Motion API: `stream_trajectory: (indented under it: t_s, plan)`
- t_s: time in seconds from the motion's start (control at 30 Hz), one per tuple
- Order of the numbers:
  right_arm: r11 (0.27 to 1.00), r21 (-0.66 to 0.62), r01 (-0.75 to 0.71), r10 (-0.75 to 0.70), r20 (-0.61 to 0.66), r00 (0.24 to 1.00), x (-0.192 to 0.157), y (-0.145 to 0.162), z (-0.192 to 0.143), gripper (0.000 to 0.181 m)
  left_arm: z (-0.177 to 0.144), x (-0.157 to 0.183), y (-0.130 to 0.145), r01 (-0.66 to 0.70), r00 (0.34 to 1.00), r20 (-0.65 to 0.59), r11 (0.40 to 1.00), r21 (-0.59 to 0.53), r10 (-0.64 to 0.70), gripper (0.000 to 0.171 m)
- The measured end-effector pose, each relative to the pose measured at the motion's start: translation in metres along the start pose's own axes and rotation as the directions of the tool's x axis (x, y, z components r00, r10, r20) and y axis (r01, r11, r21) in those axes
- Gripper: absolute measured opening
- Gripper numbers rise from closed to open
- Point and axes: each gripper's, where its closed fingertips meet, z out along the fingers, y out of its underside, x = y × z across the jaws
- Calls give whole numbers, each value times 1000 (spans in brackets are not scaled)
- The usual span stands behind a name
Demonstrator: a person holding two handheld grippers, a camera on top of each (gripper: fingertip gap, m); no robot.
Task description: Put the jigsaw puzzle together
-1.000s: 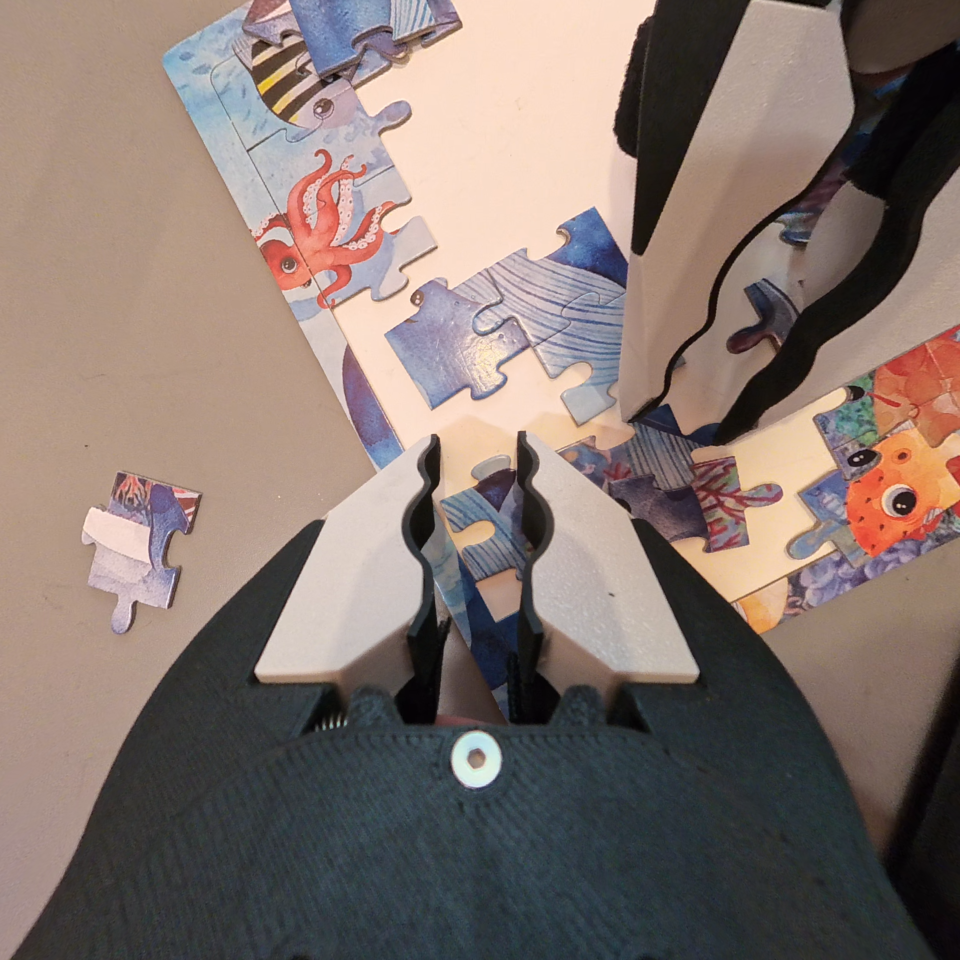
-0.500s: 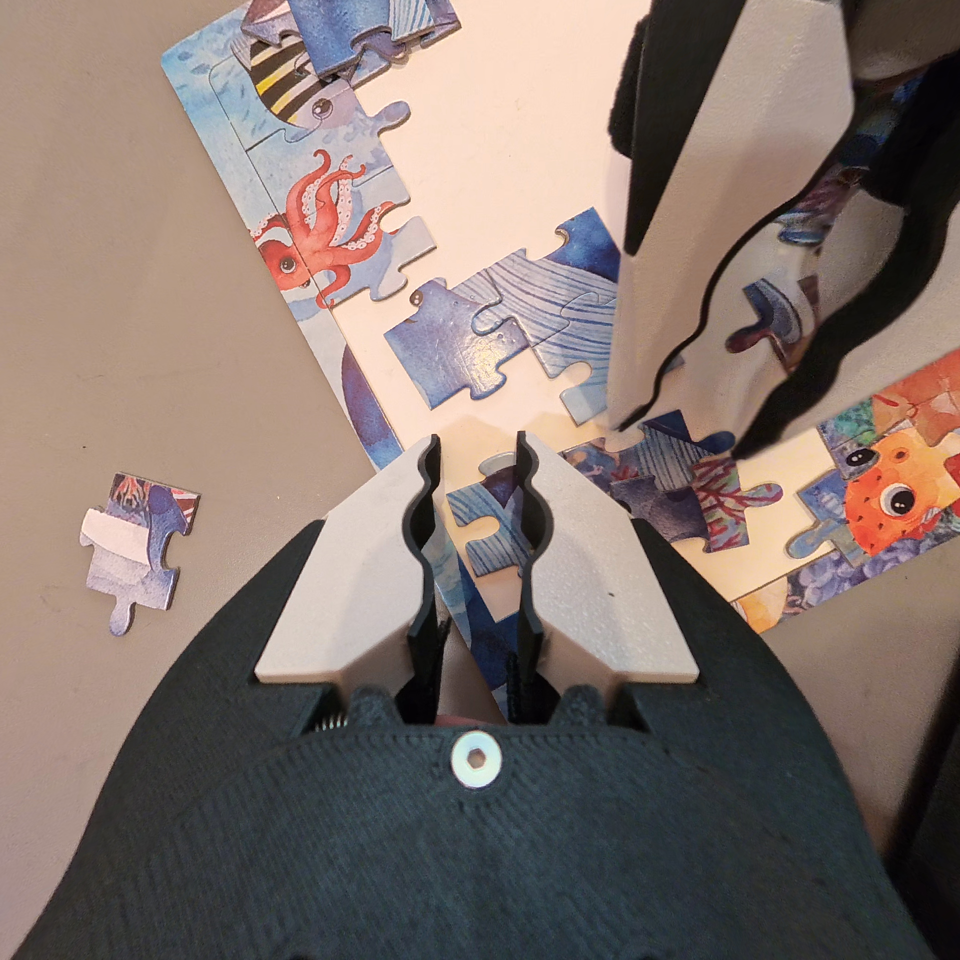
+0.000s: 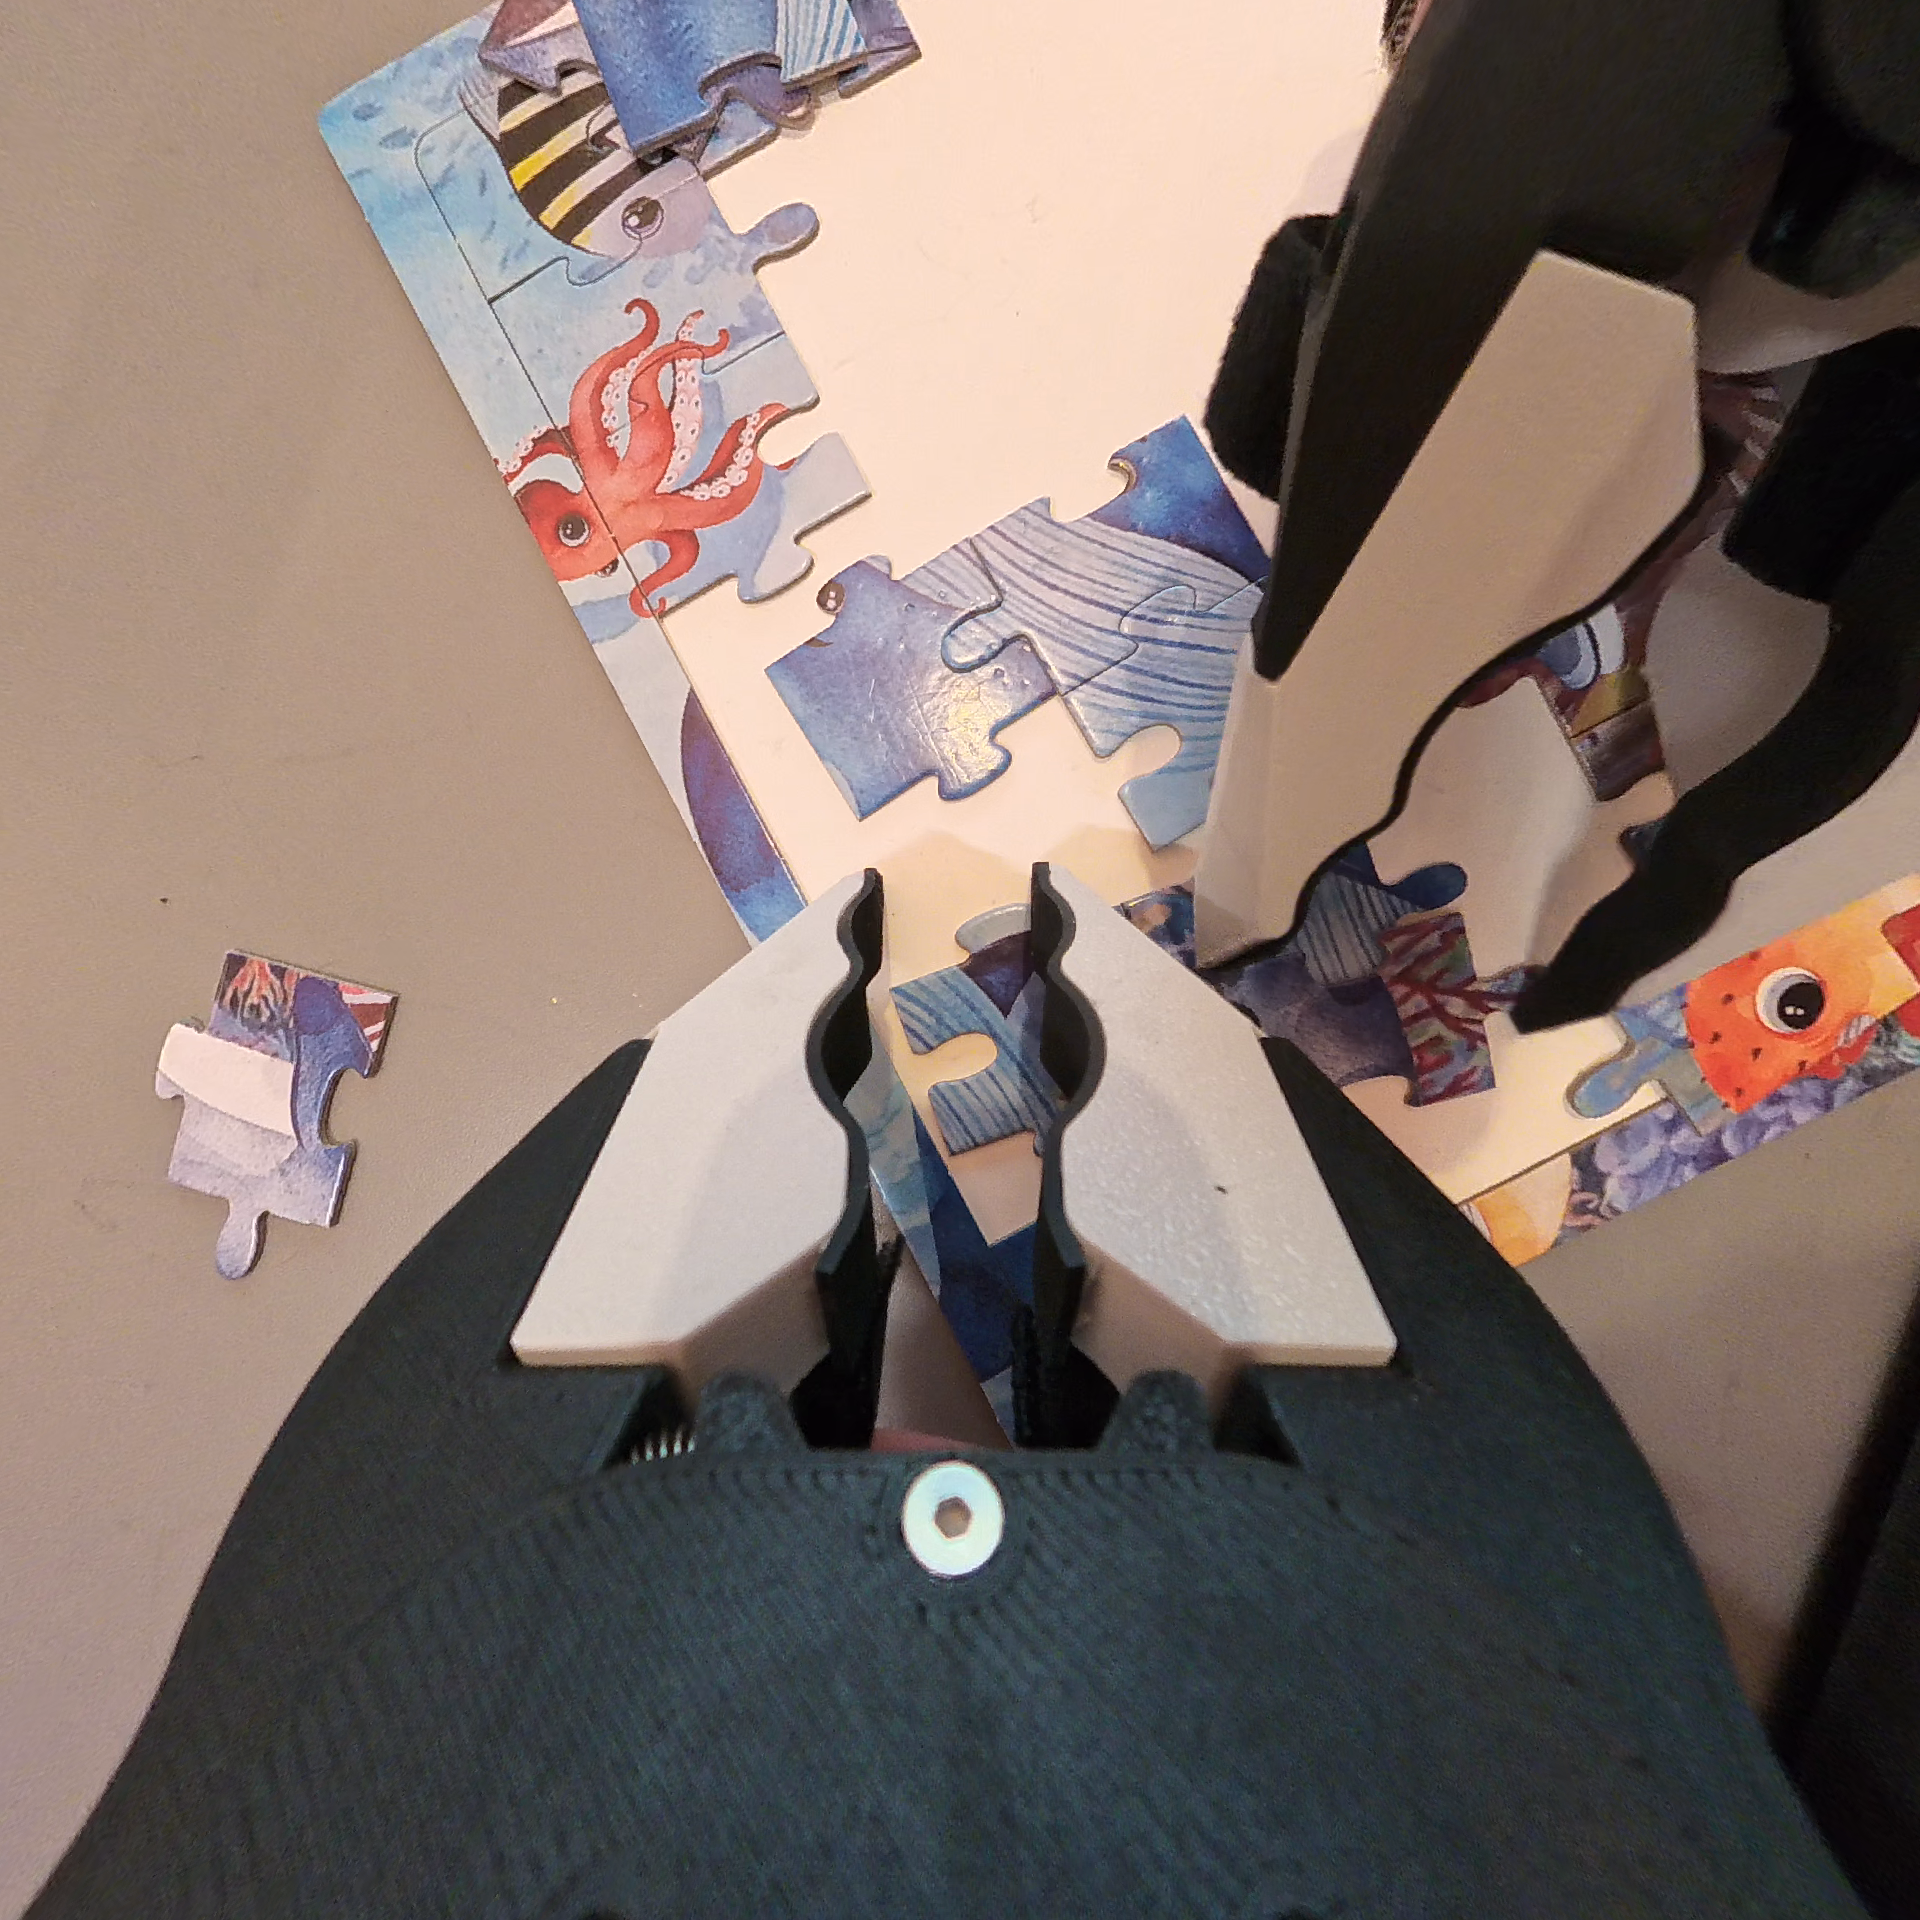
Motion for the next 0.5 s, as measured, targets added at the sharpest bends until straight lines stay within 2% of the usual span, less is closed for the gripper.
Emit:
stream_trajectory:
  t_s: [0.07, 0.33, 0.37, 0.5]
  plan:
    - [1000, -3, 3, -3, -6, 1000, 1, 0, 0, 48, 0, 0, 0, 0, 1000, 0, 1000, 0, 0, 26]
    - [1000, -15, 17, -17, -11, 1000, -1, -1, 0, 46, 1, 0, -1, -4, 1000, 1, 1000, 3, 4, 25]
    - [1000, -14, 23, -23, 0, 1000, -2, -1, 0, 23, 1, 0, -1, -5, 1000, 3, 1000, 3, 5, 26]
    - [1000, -15, 16, -16, 0, 1000, -1, 0, -1, 23, 0, -1, -1, -3, 1000, 13, 1000, 4, 3, 29]
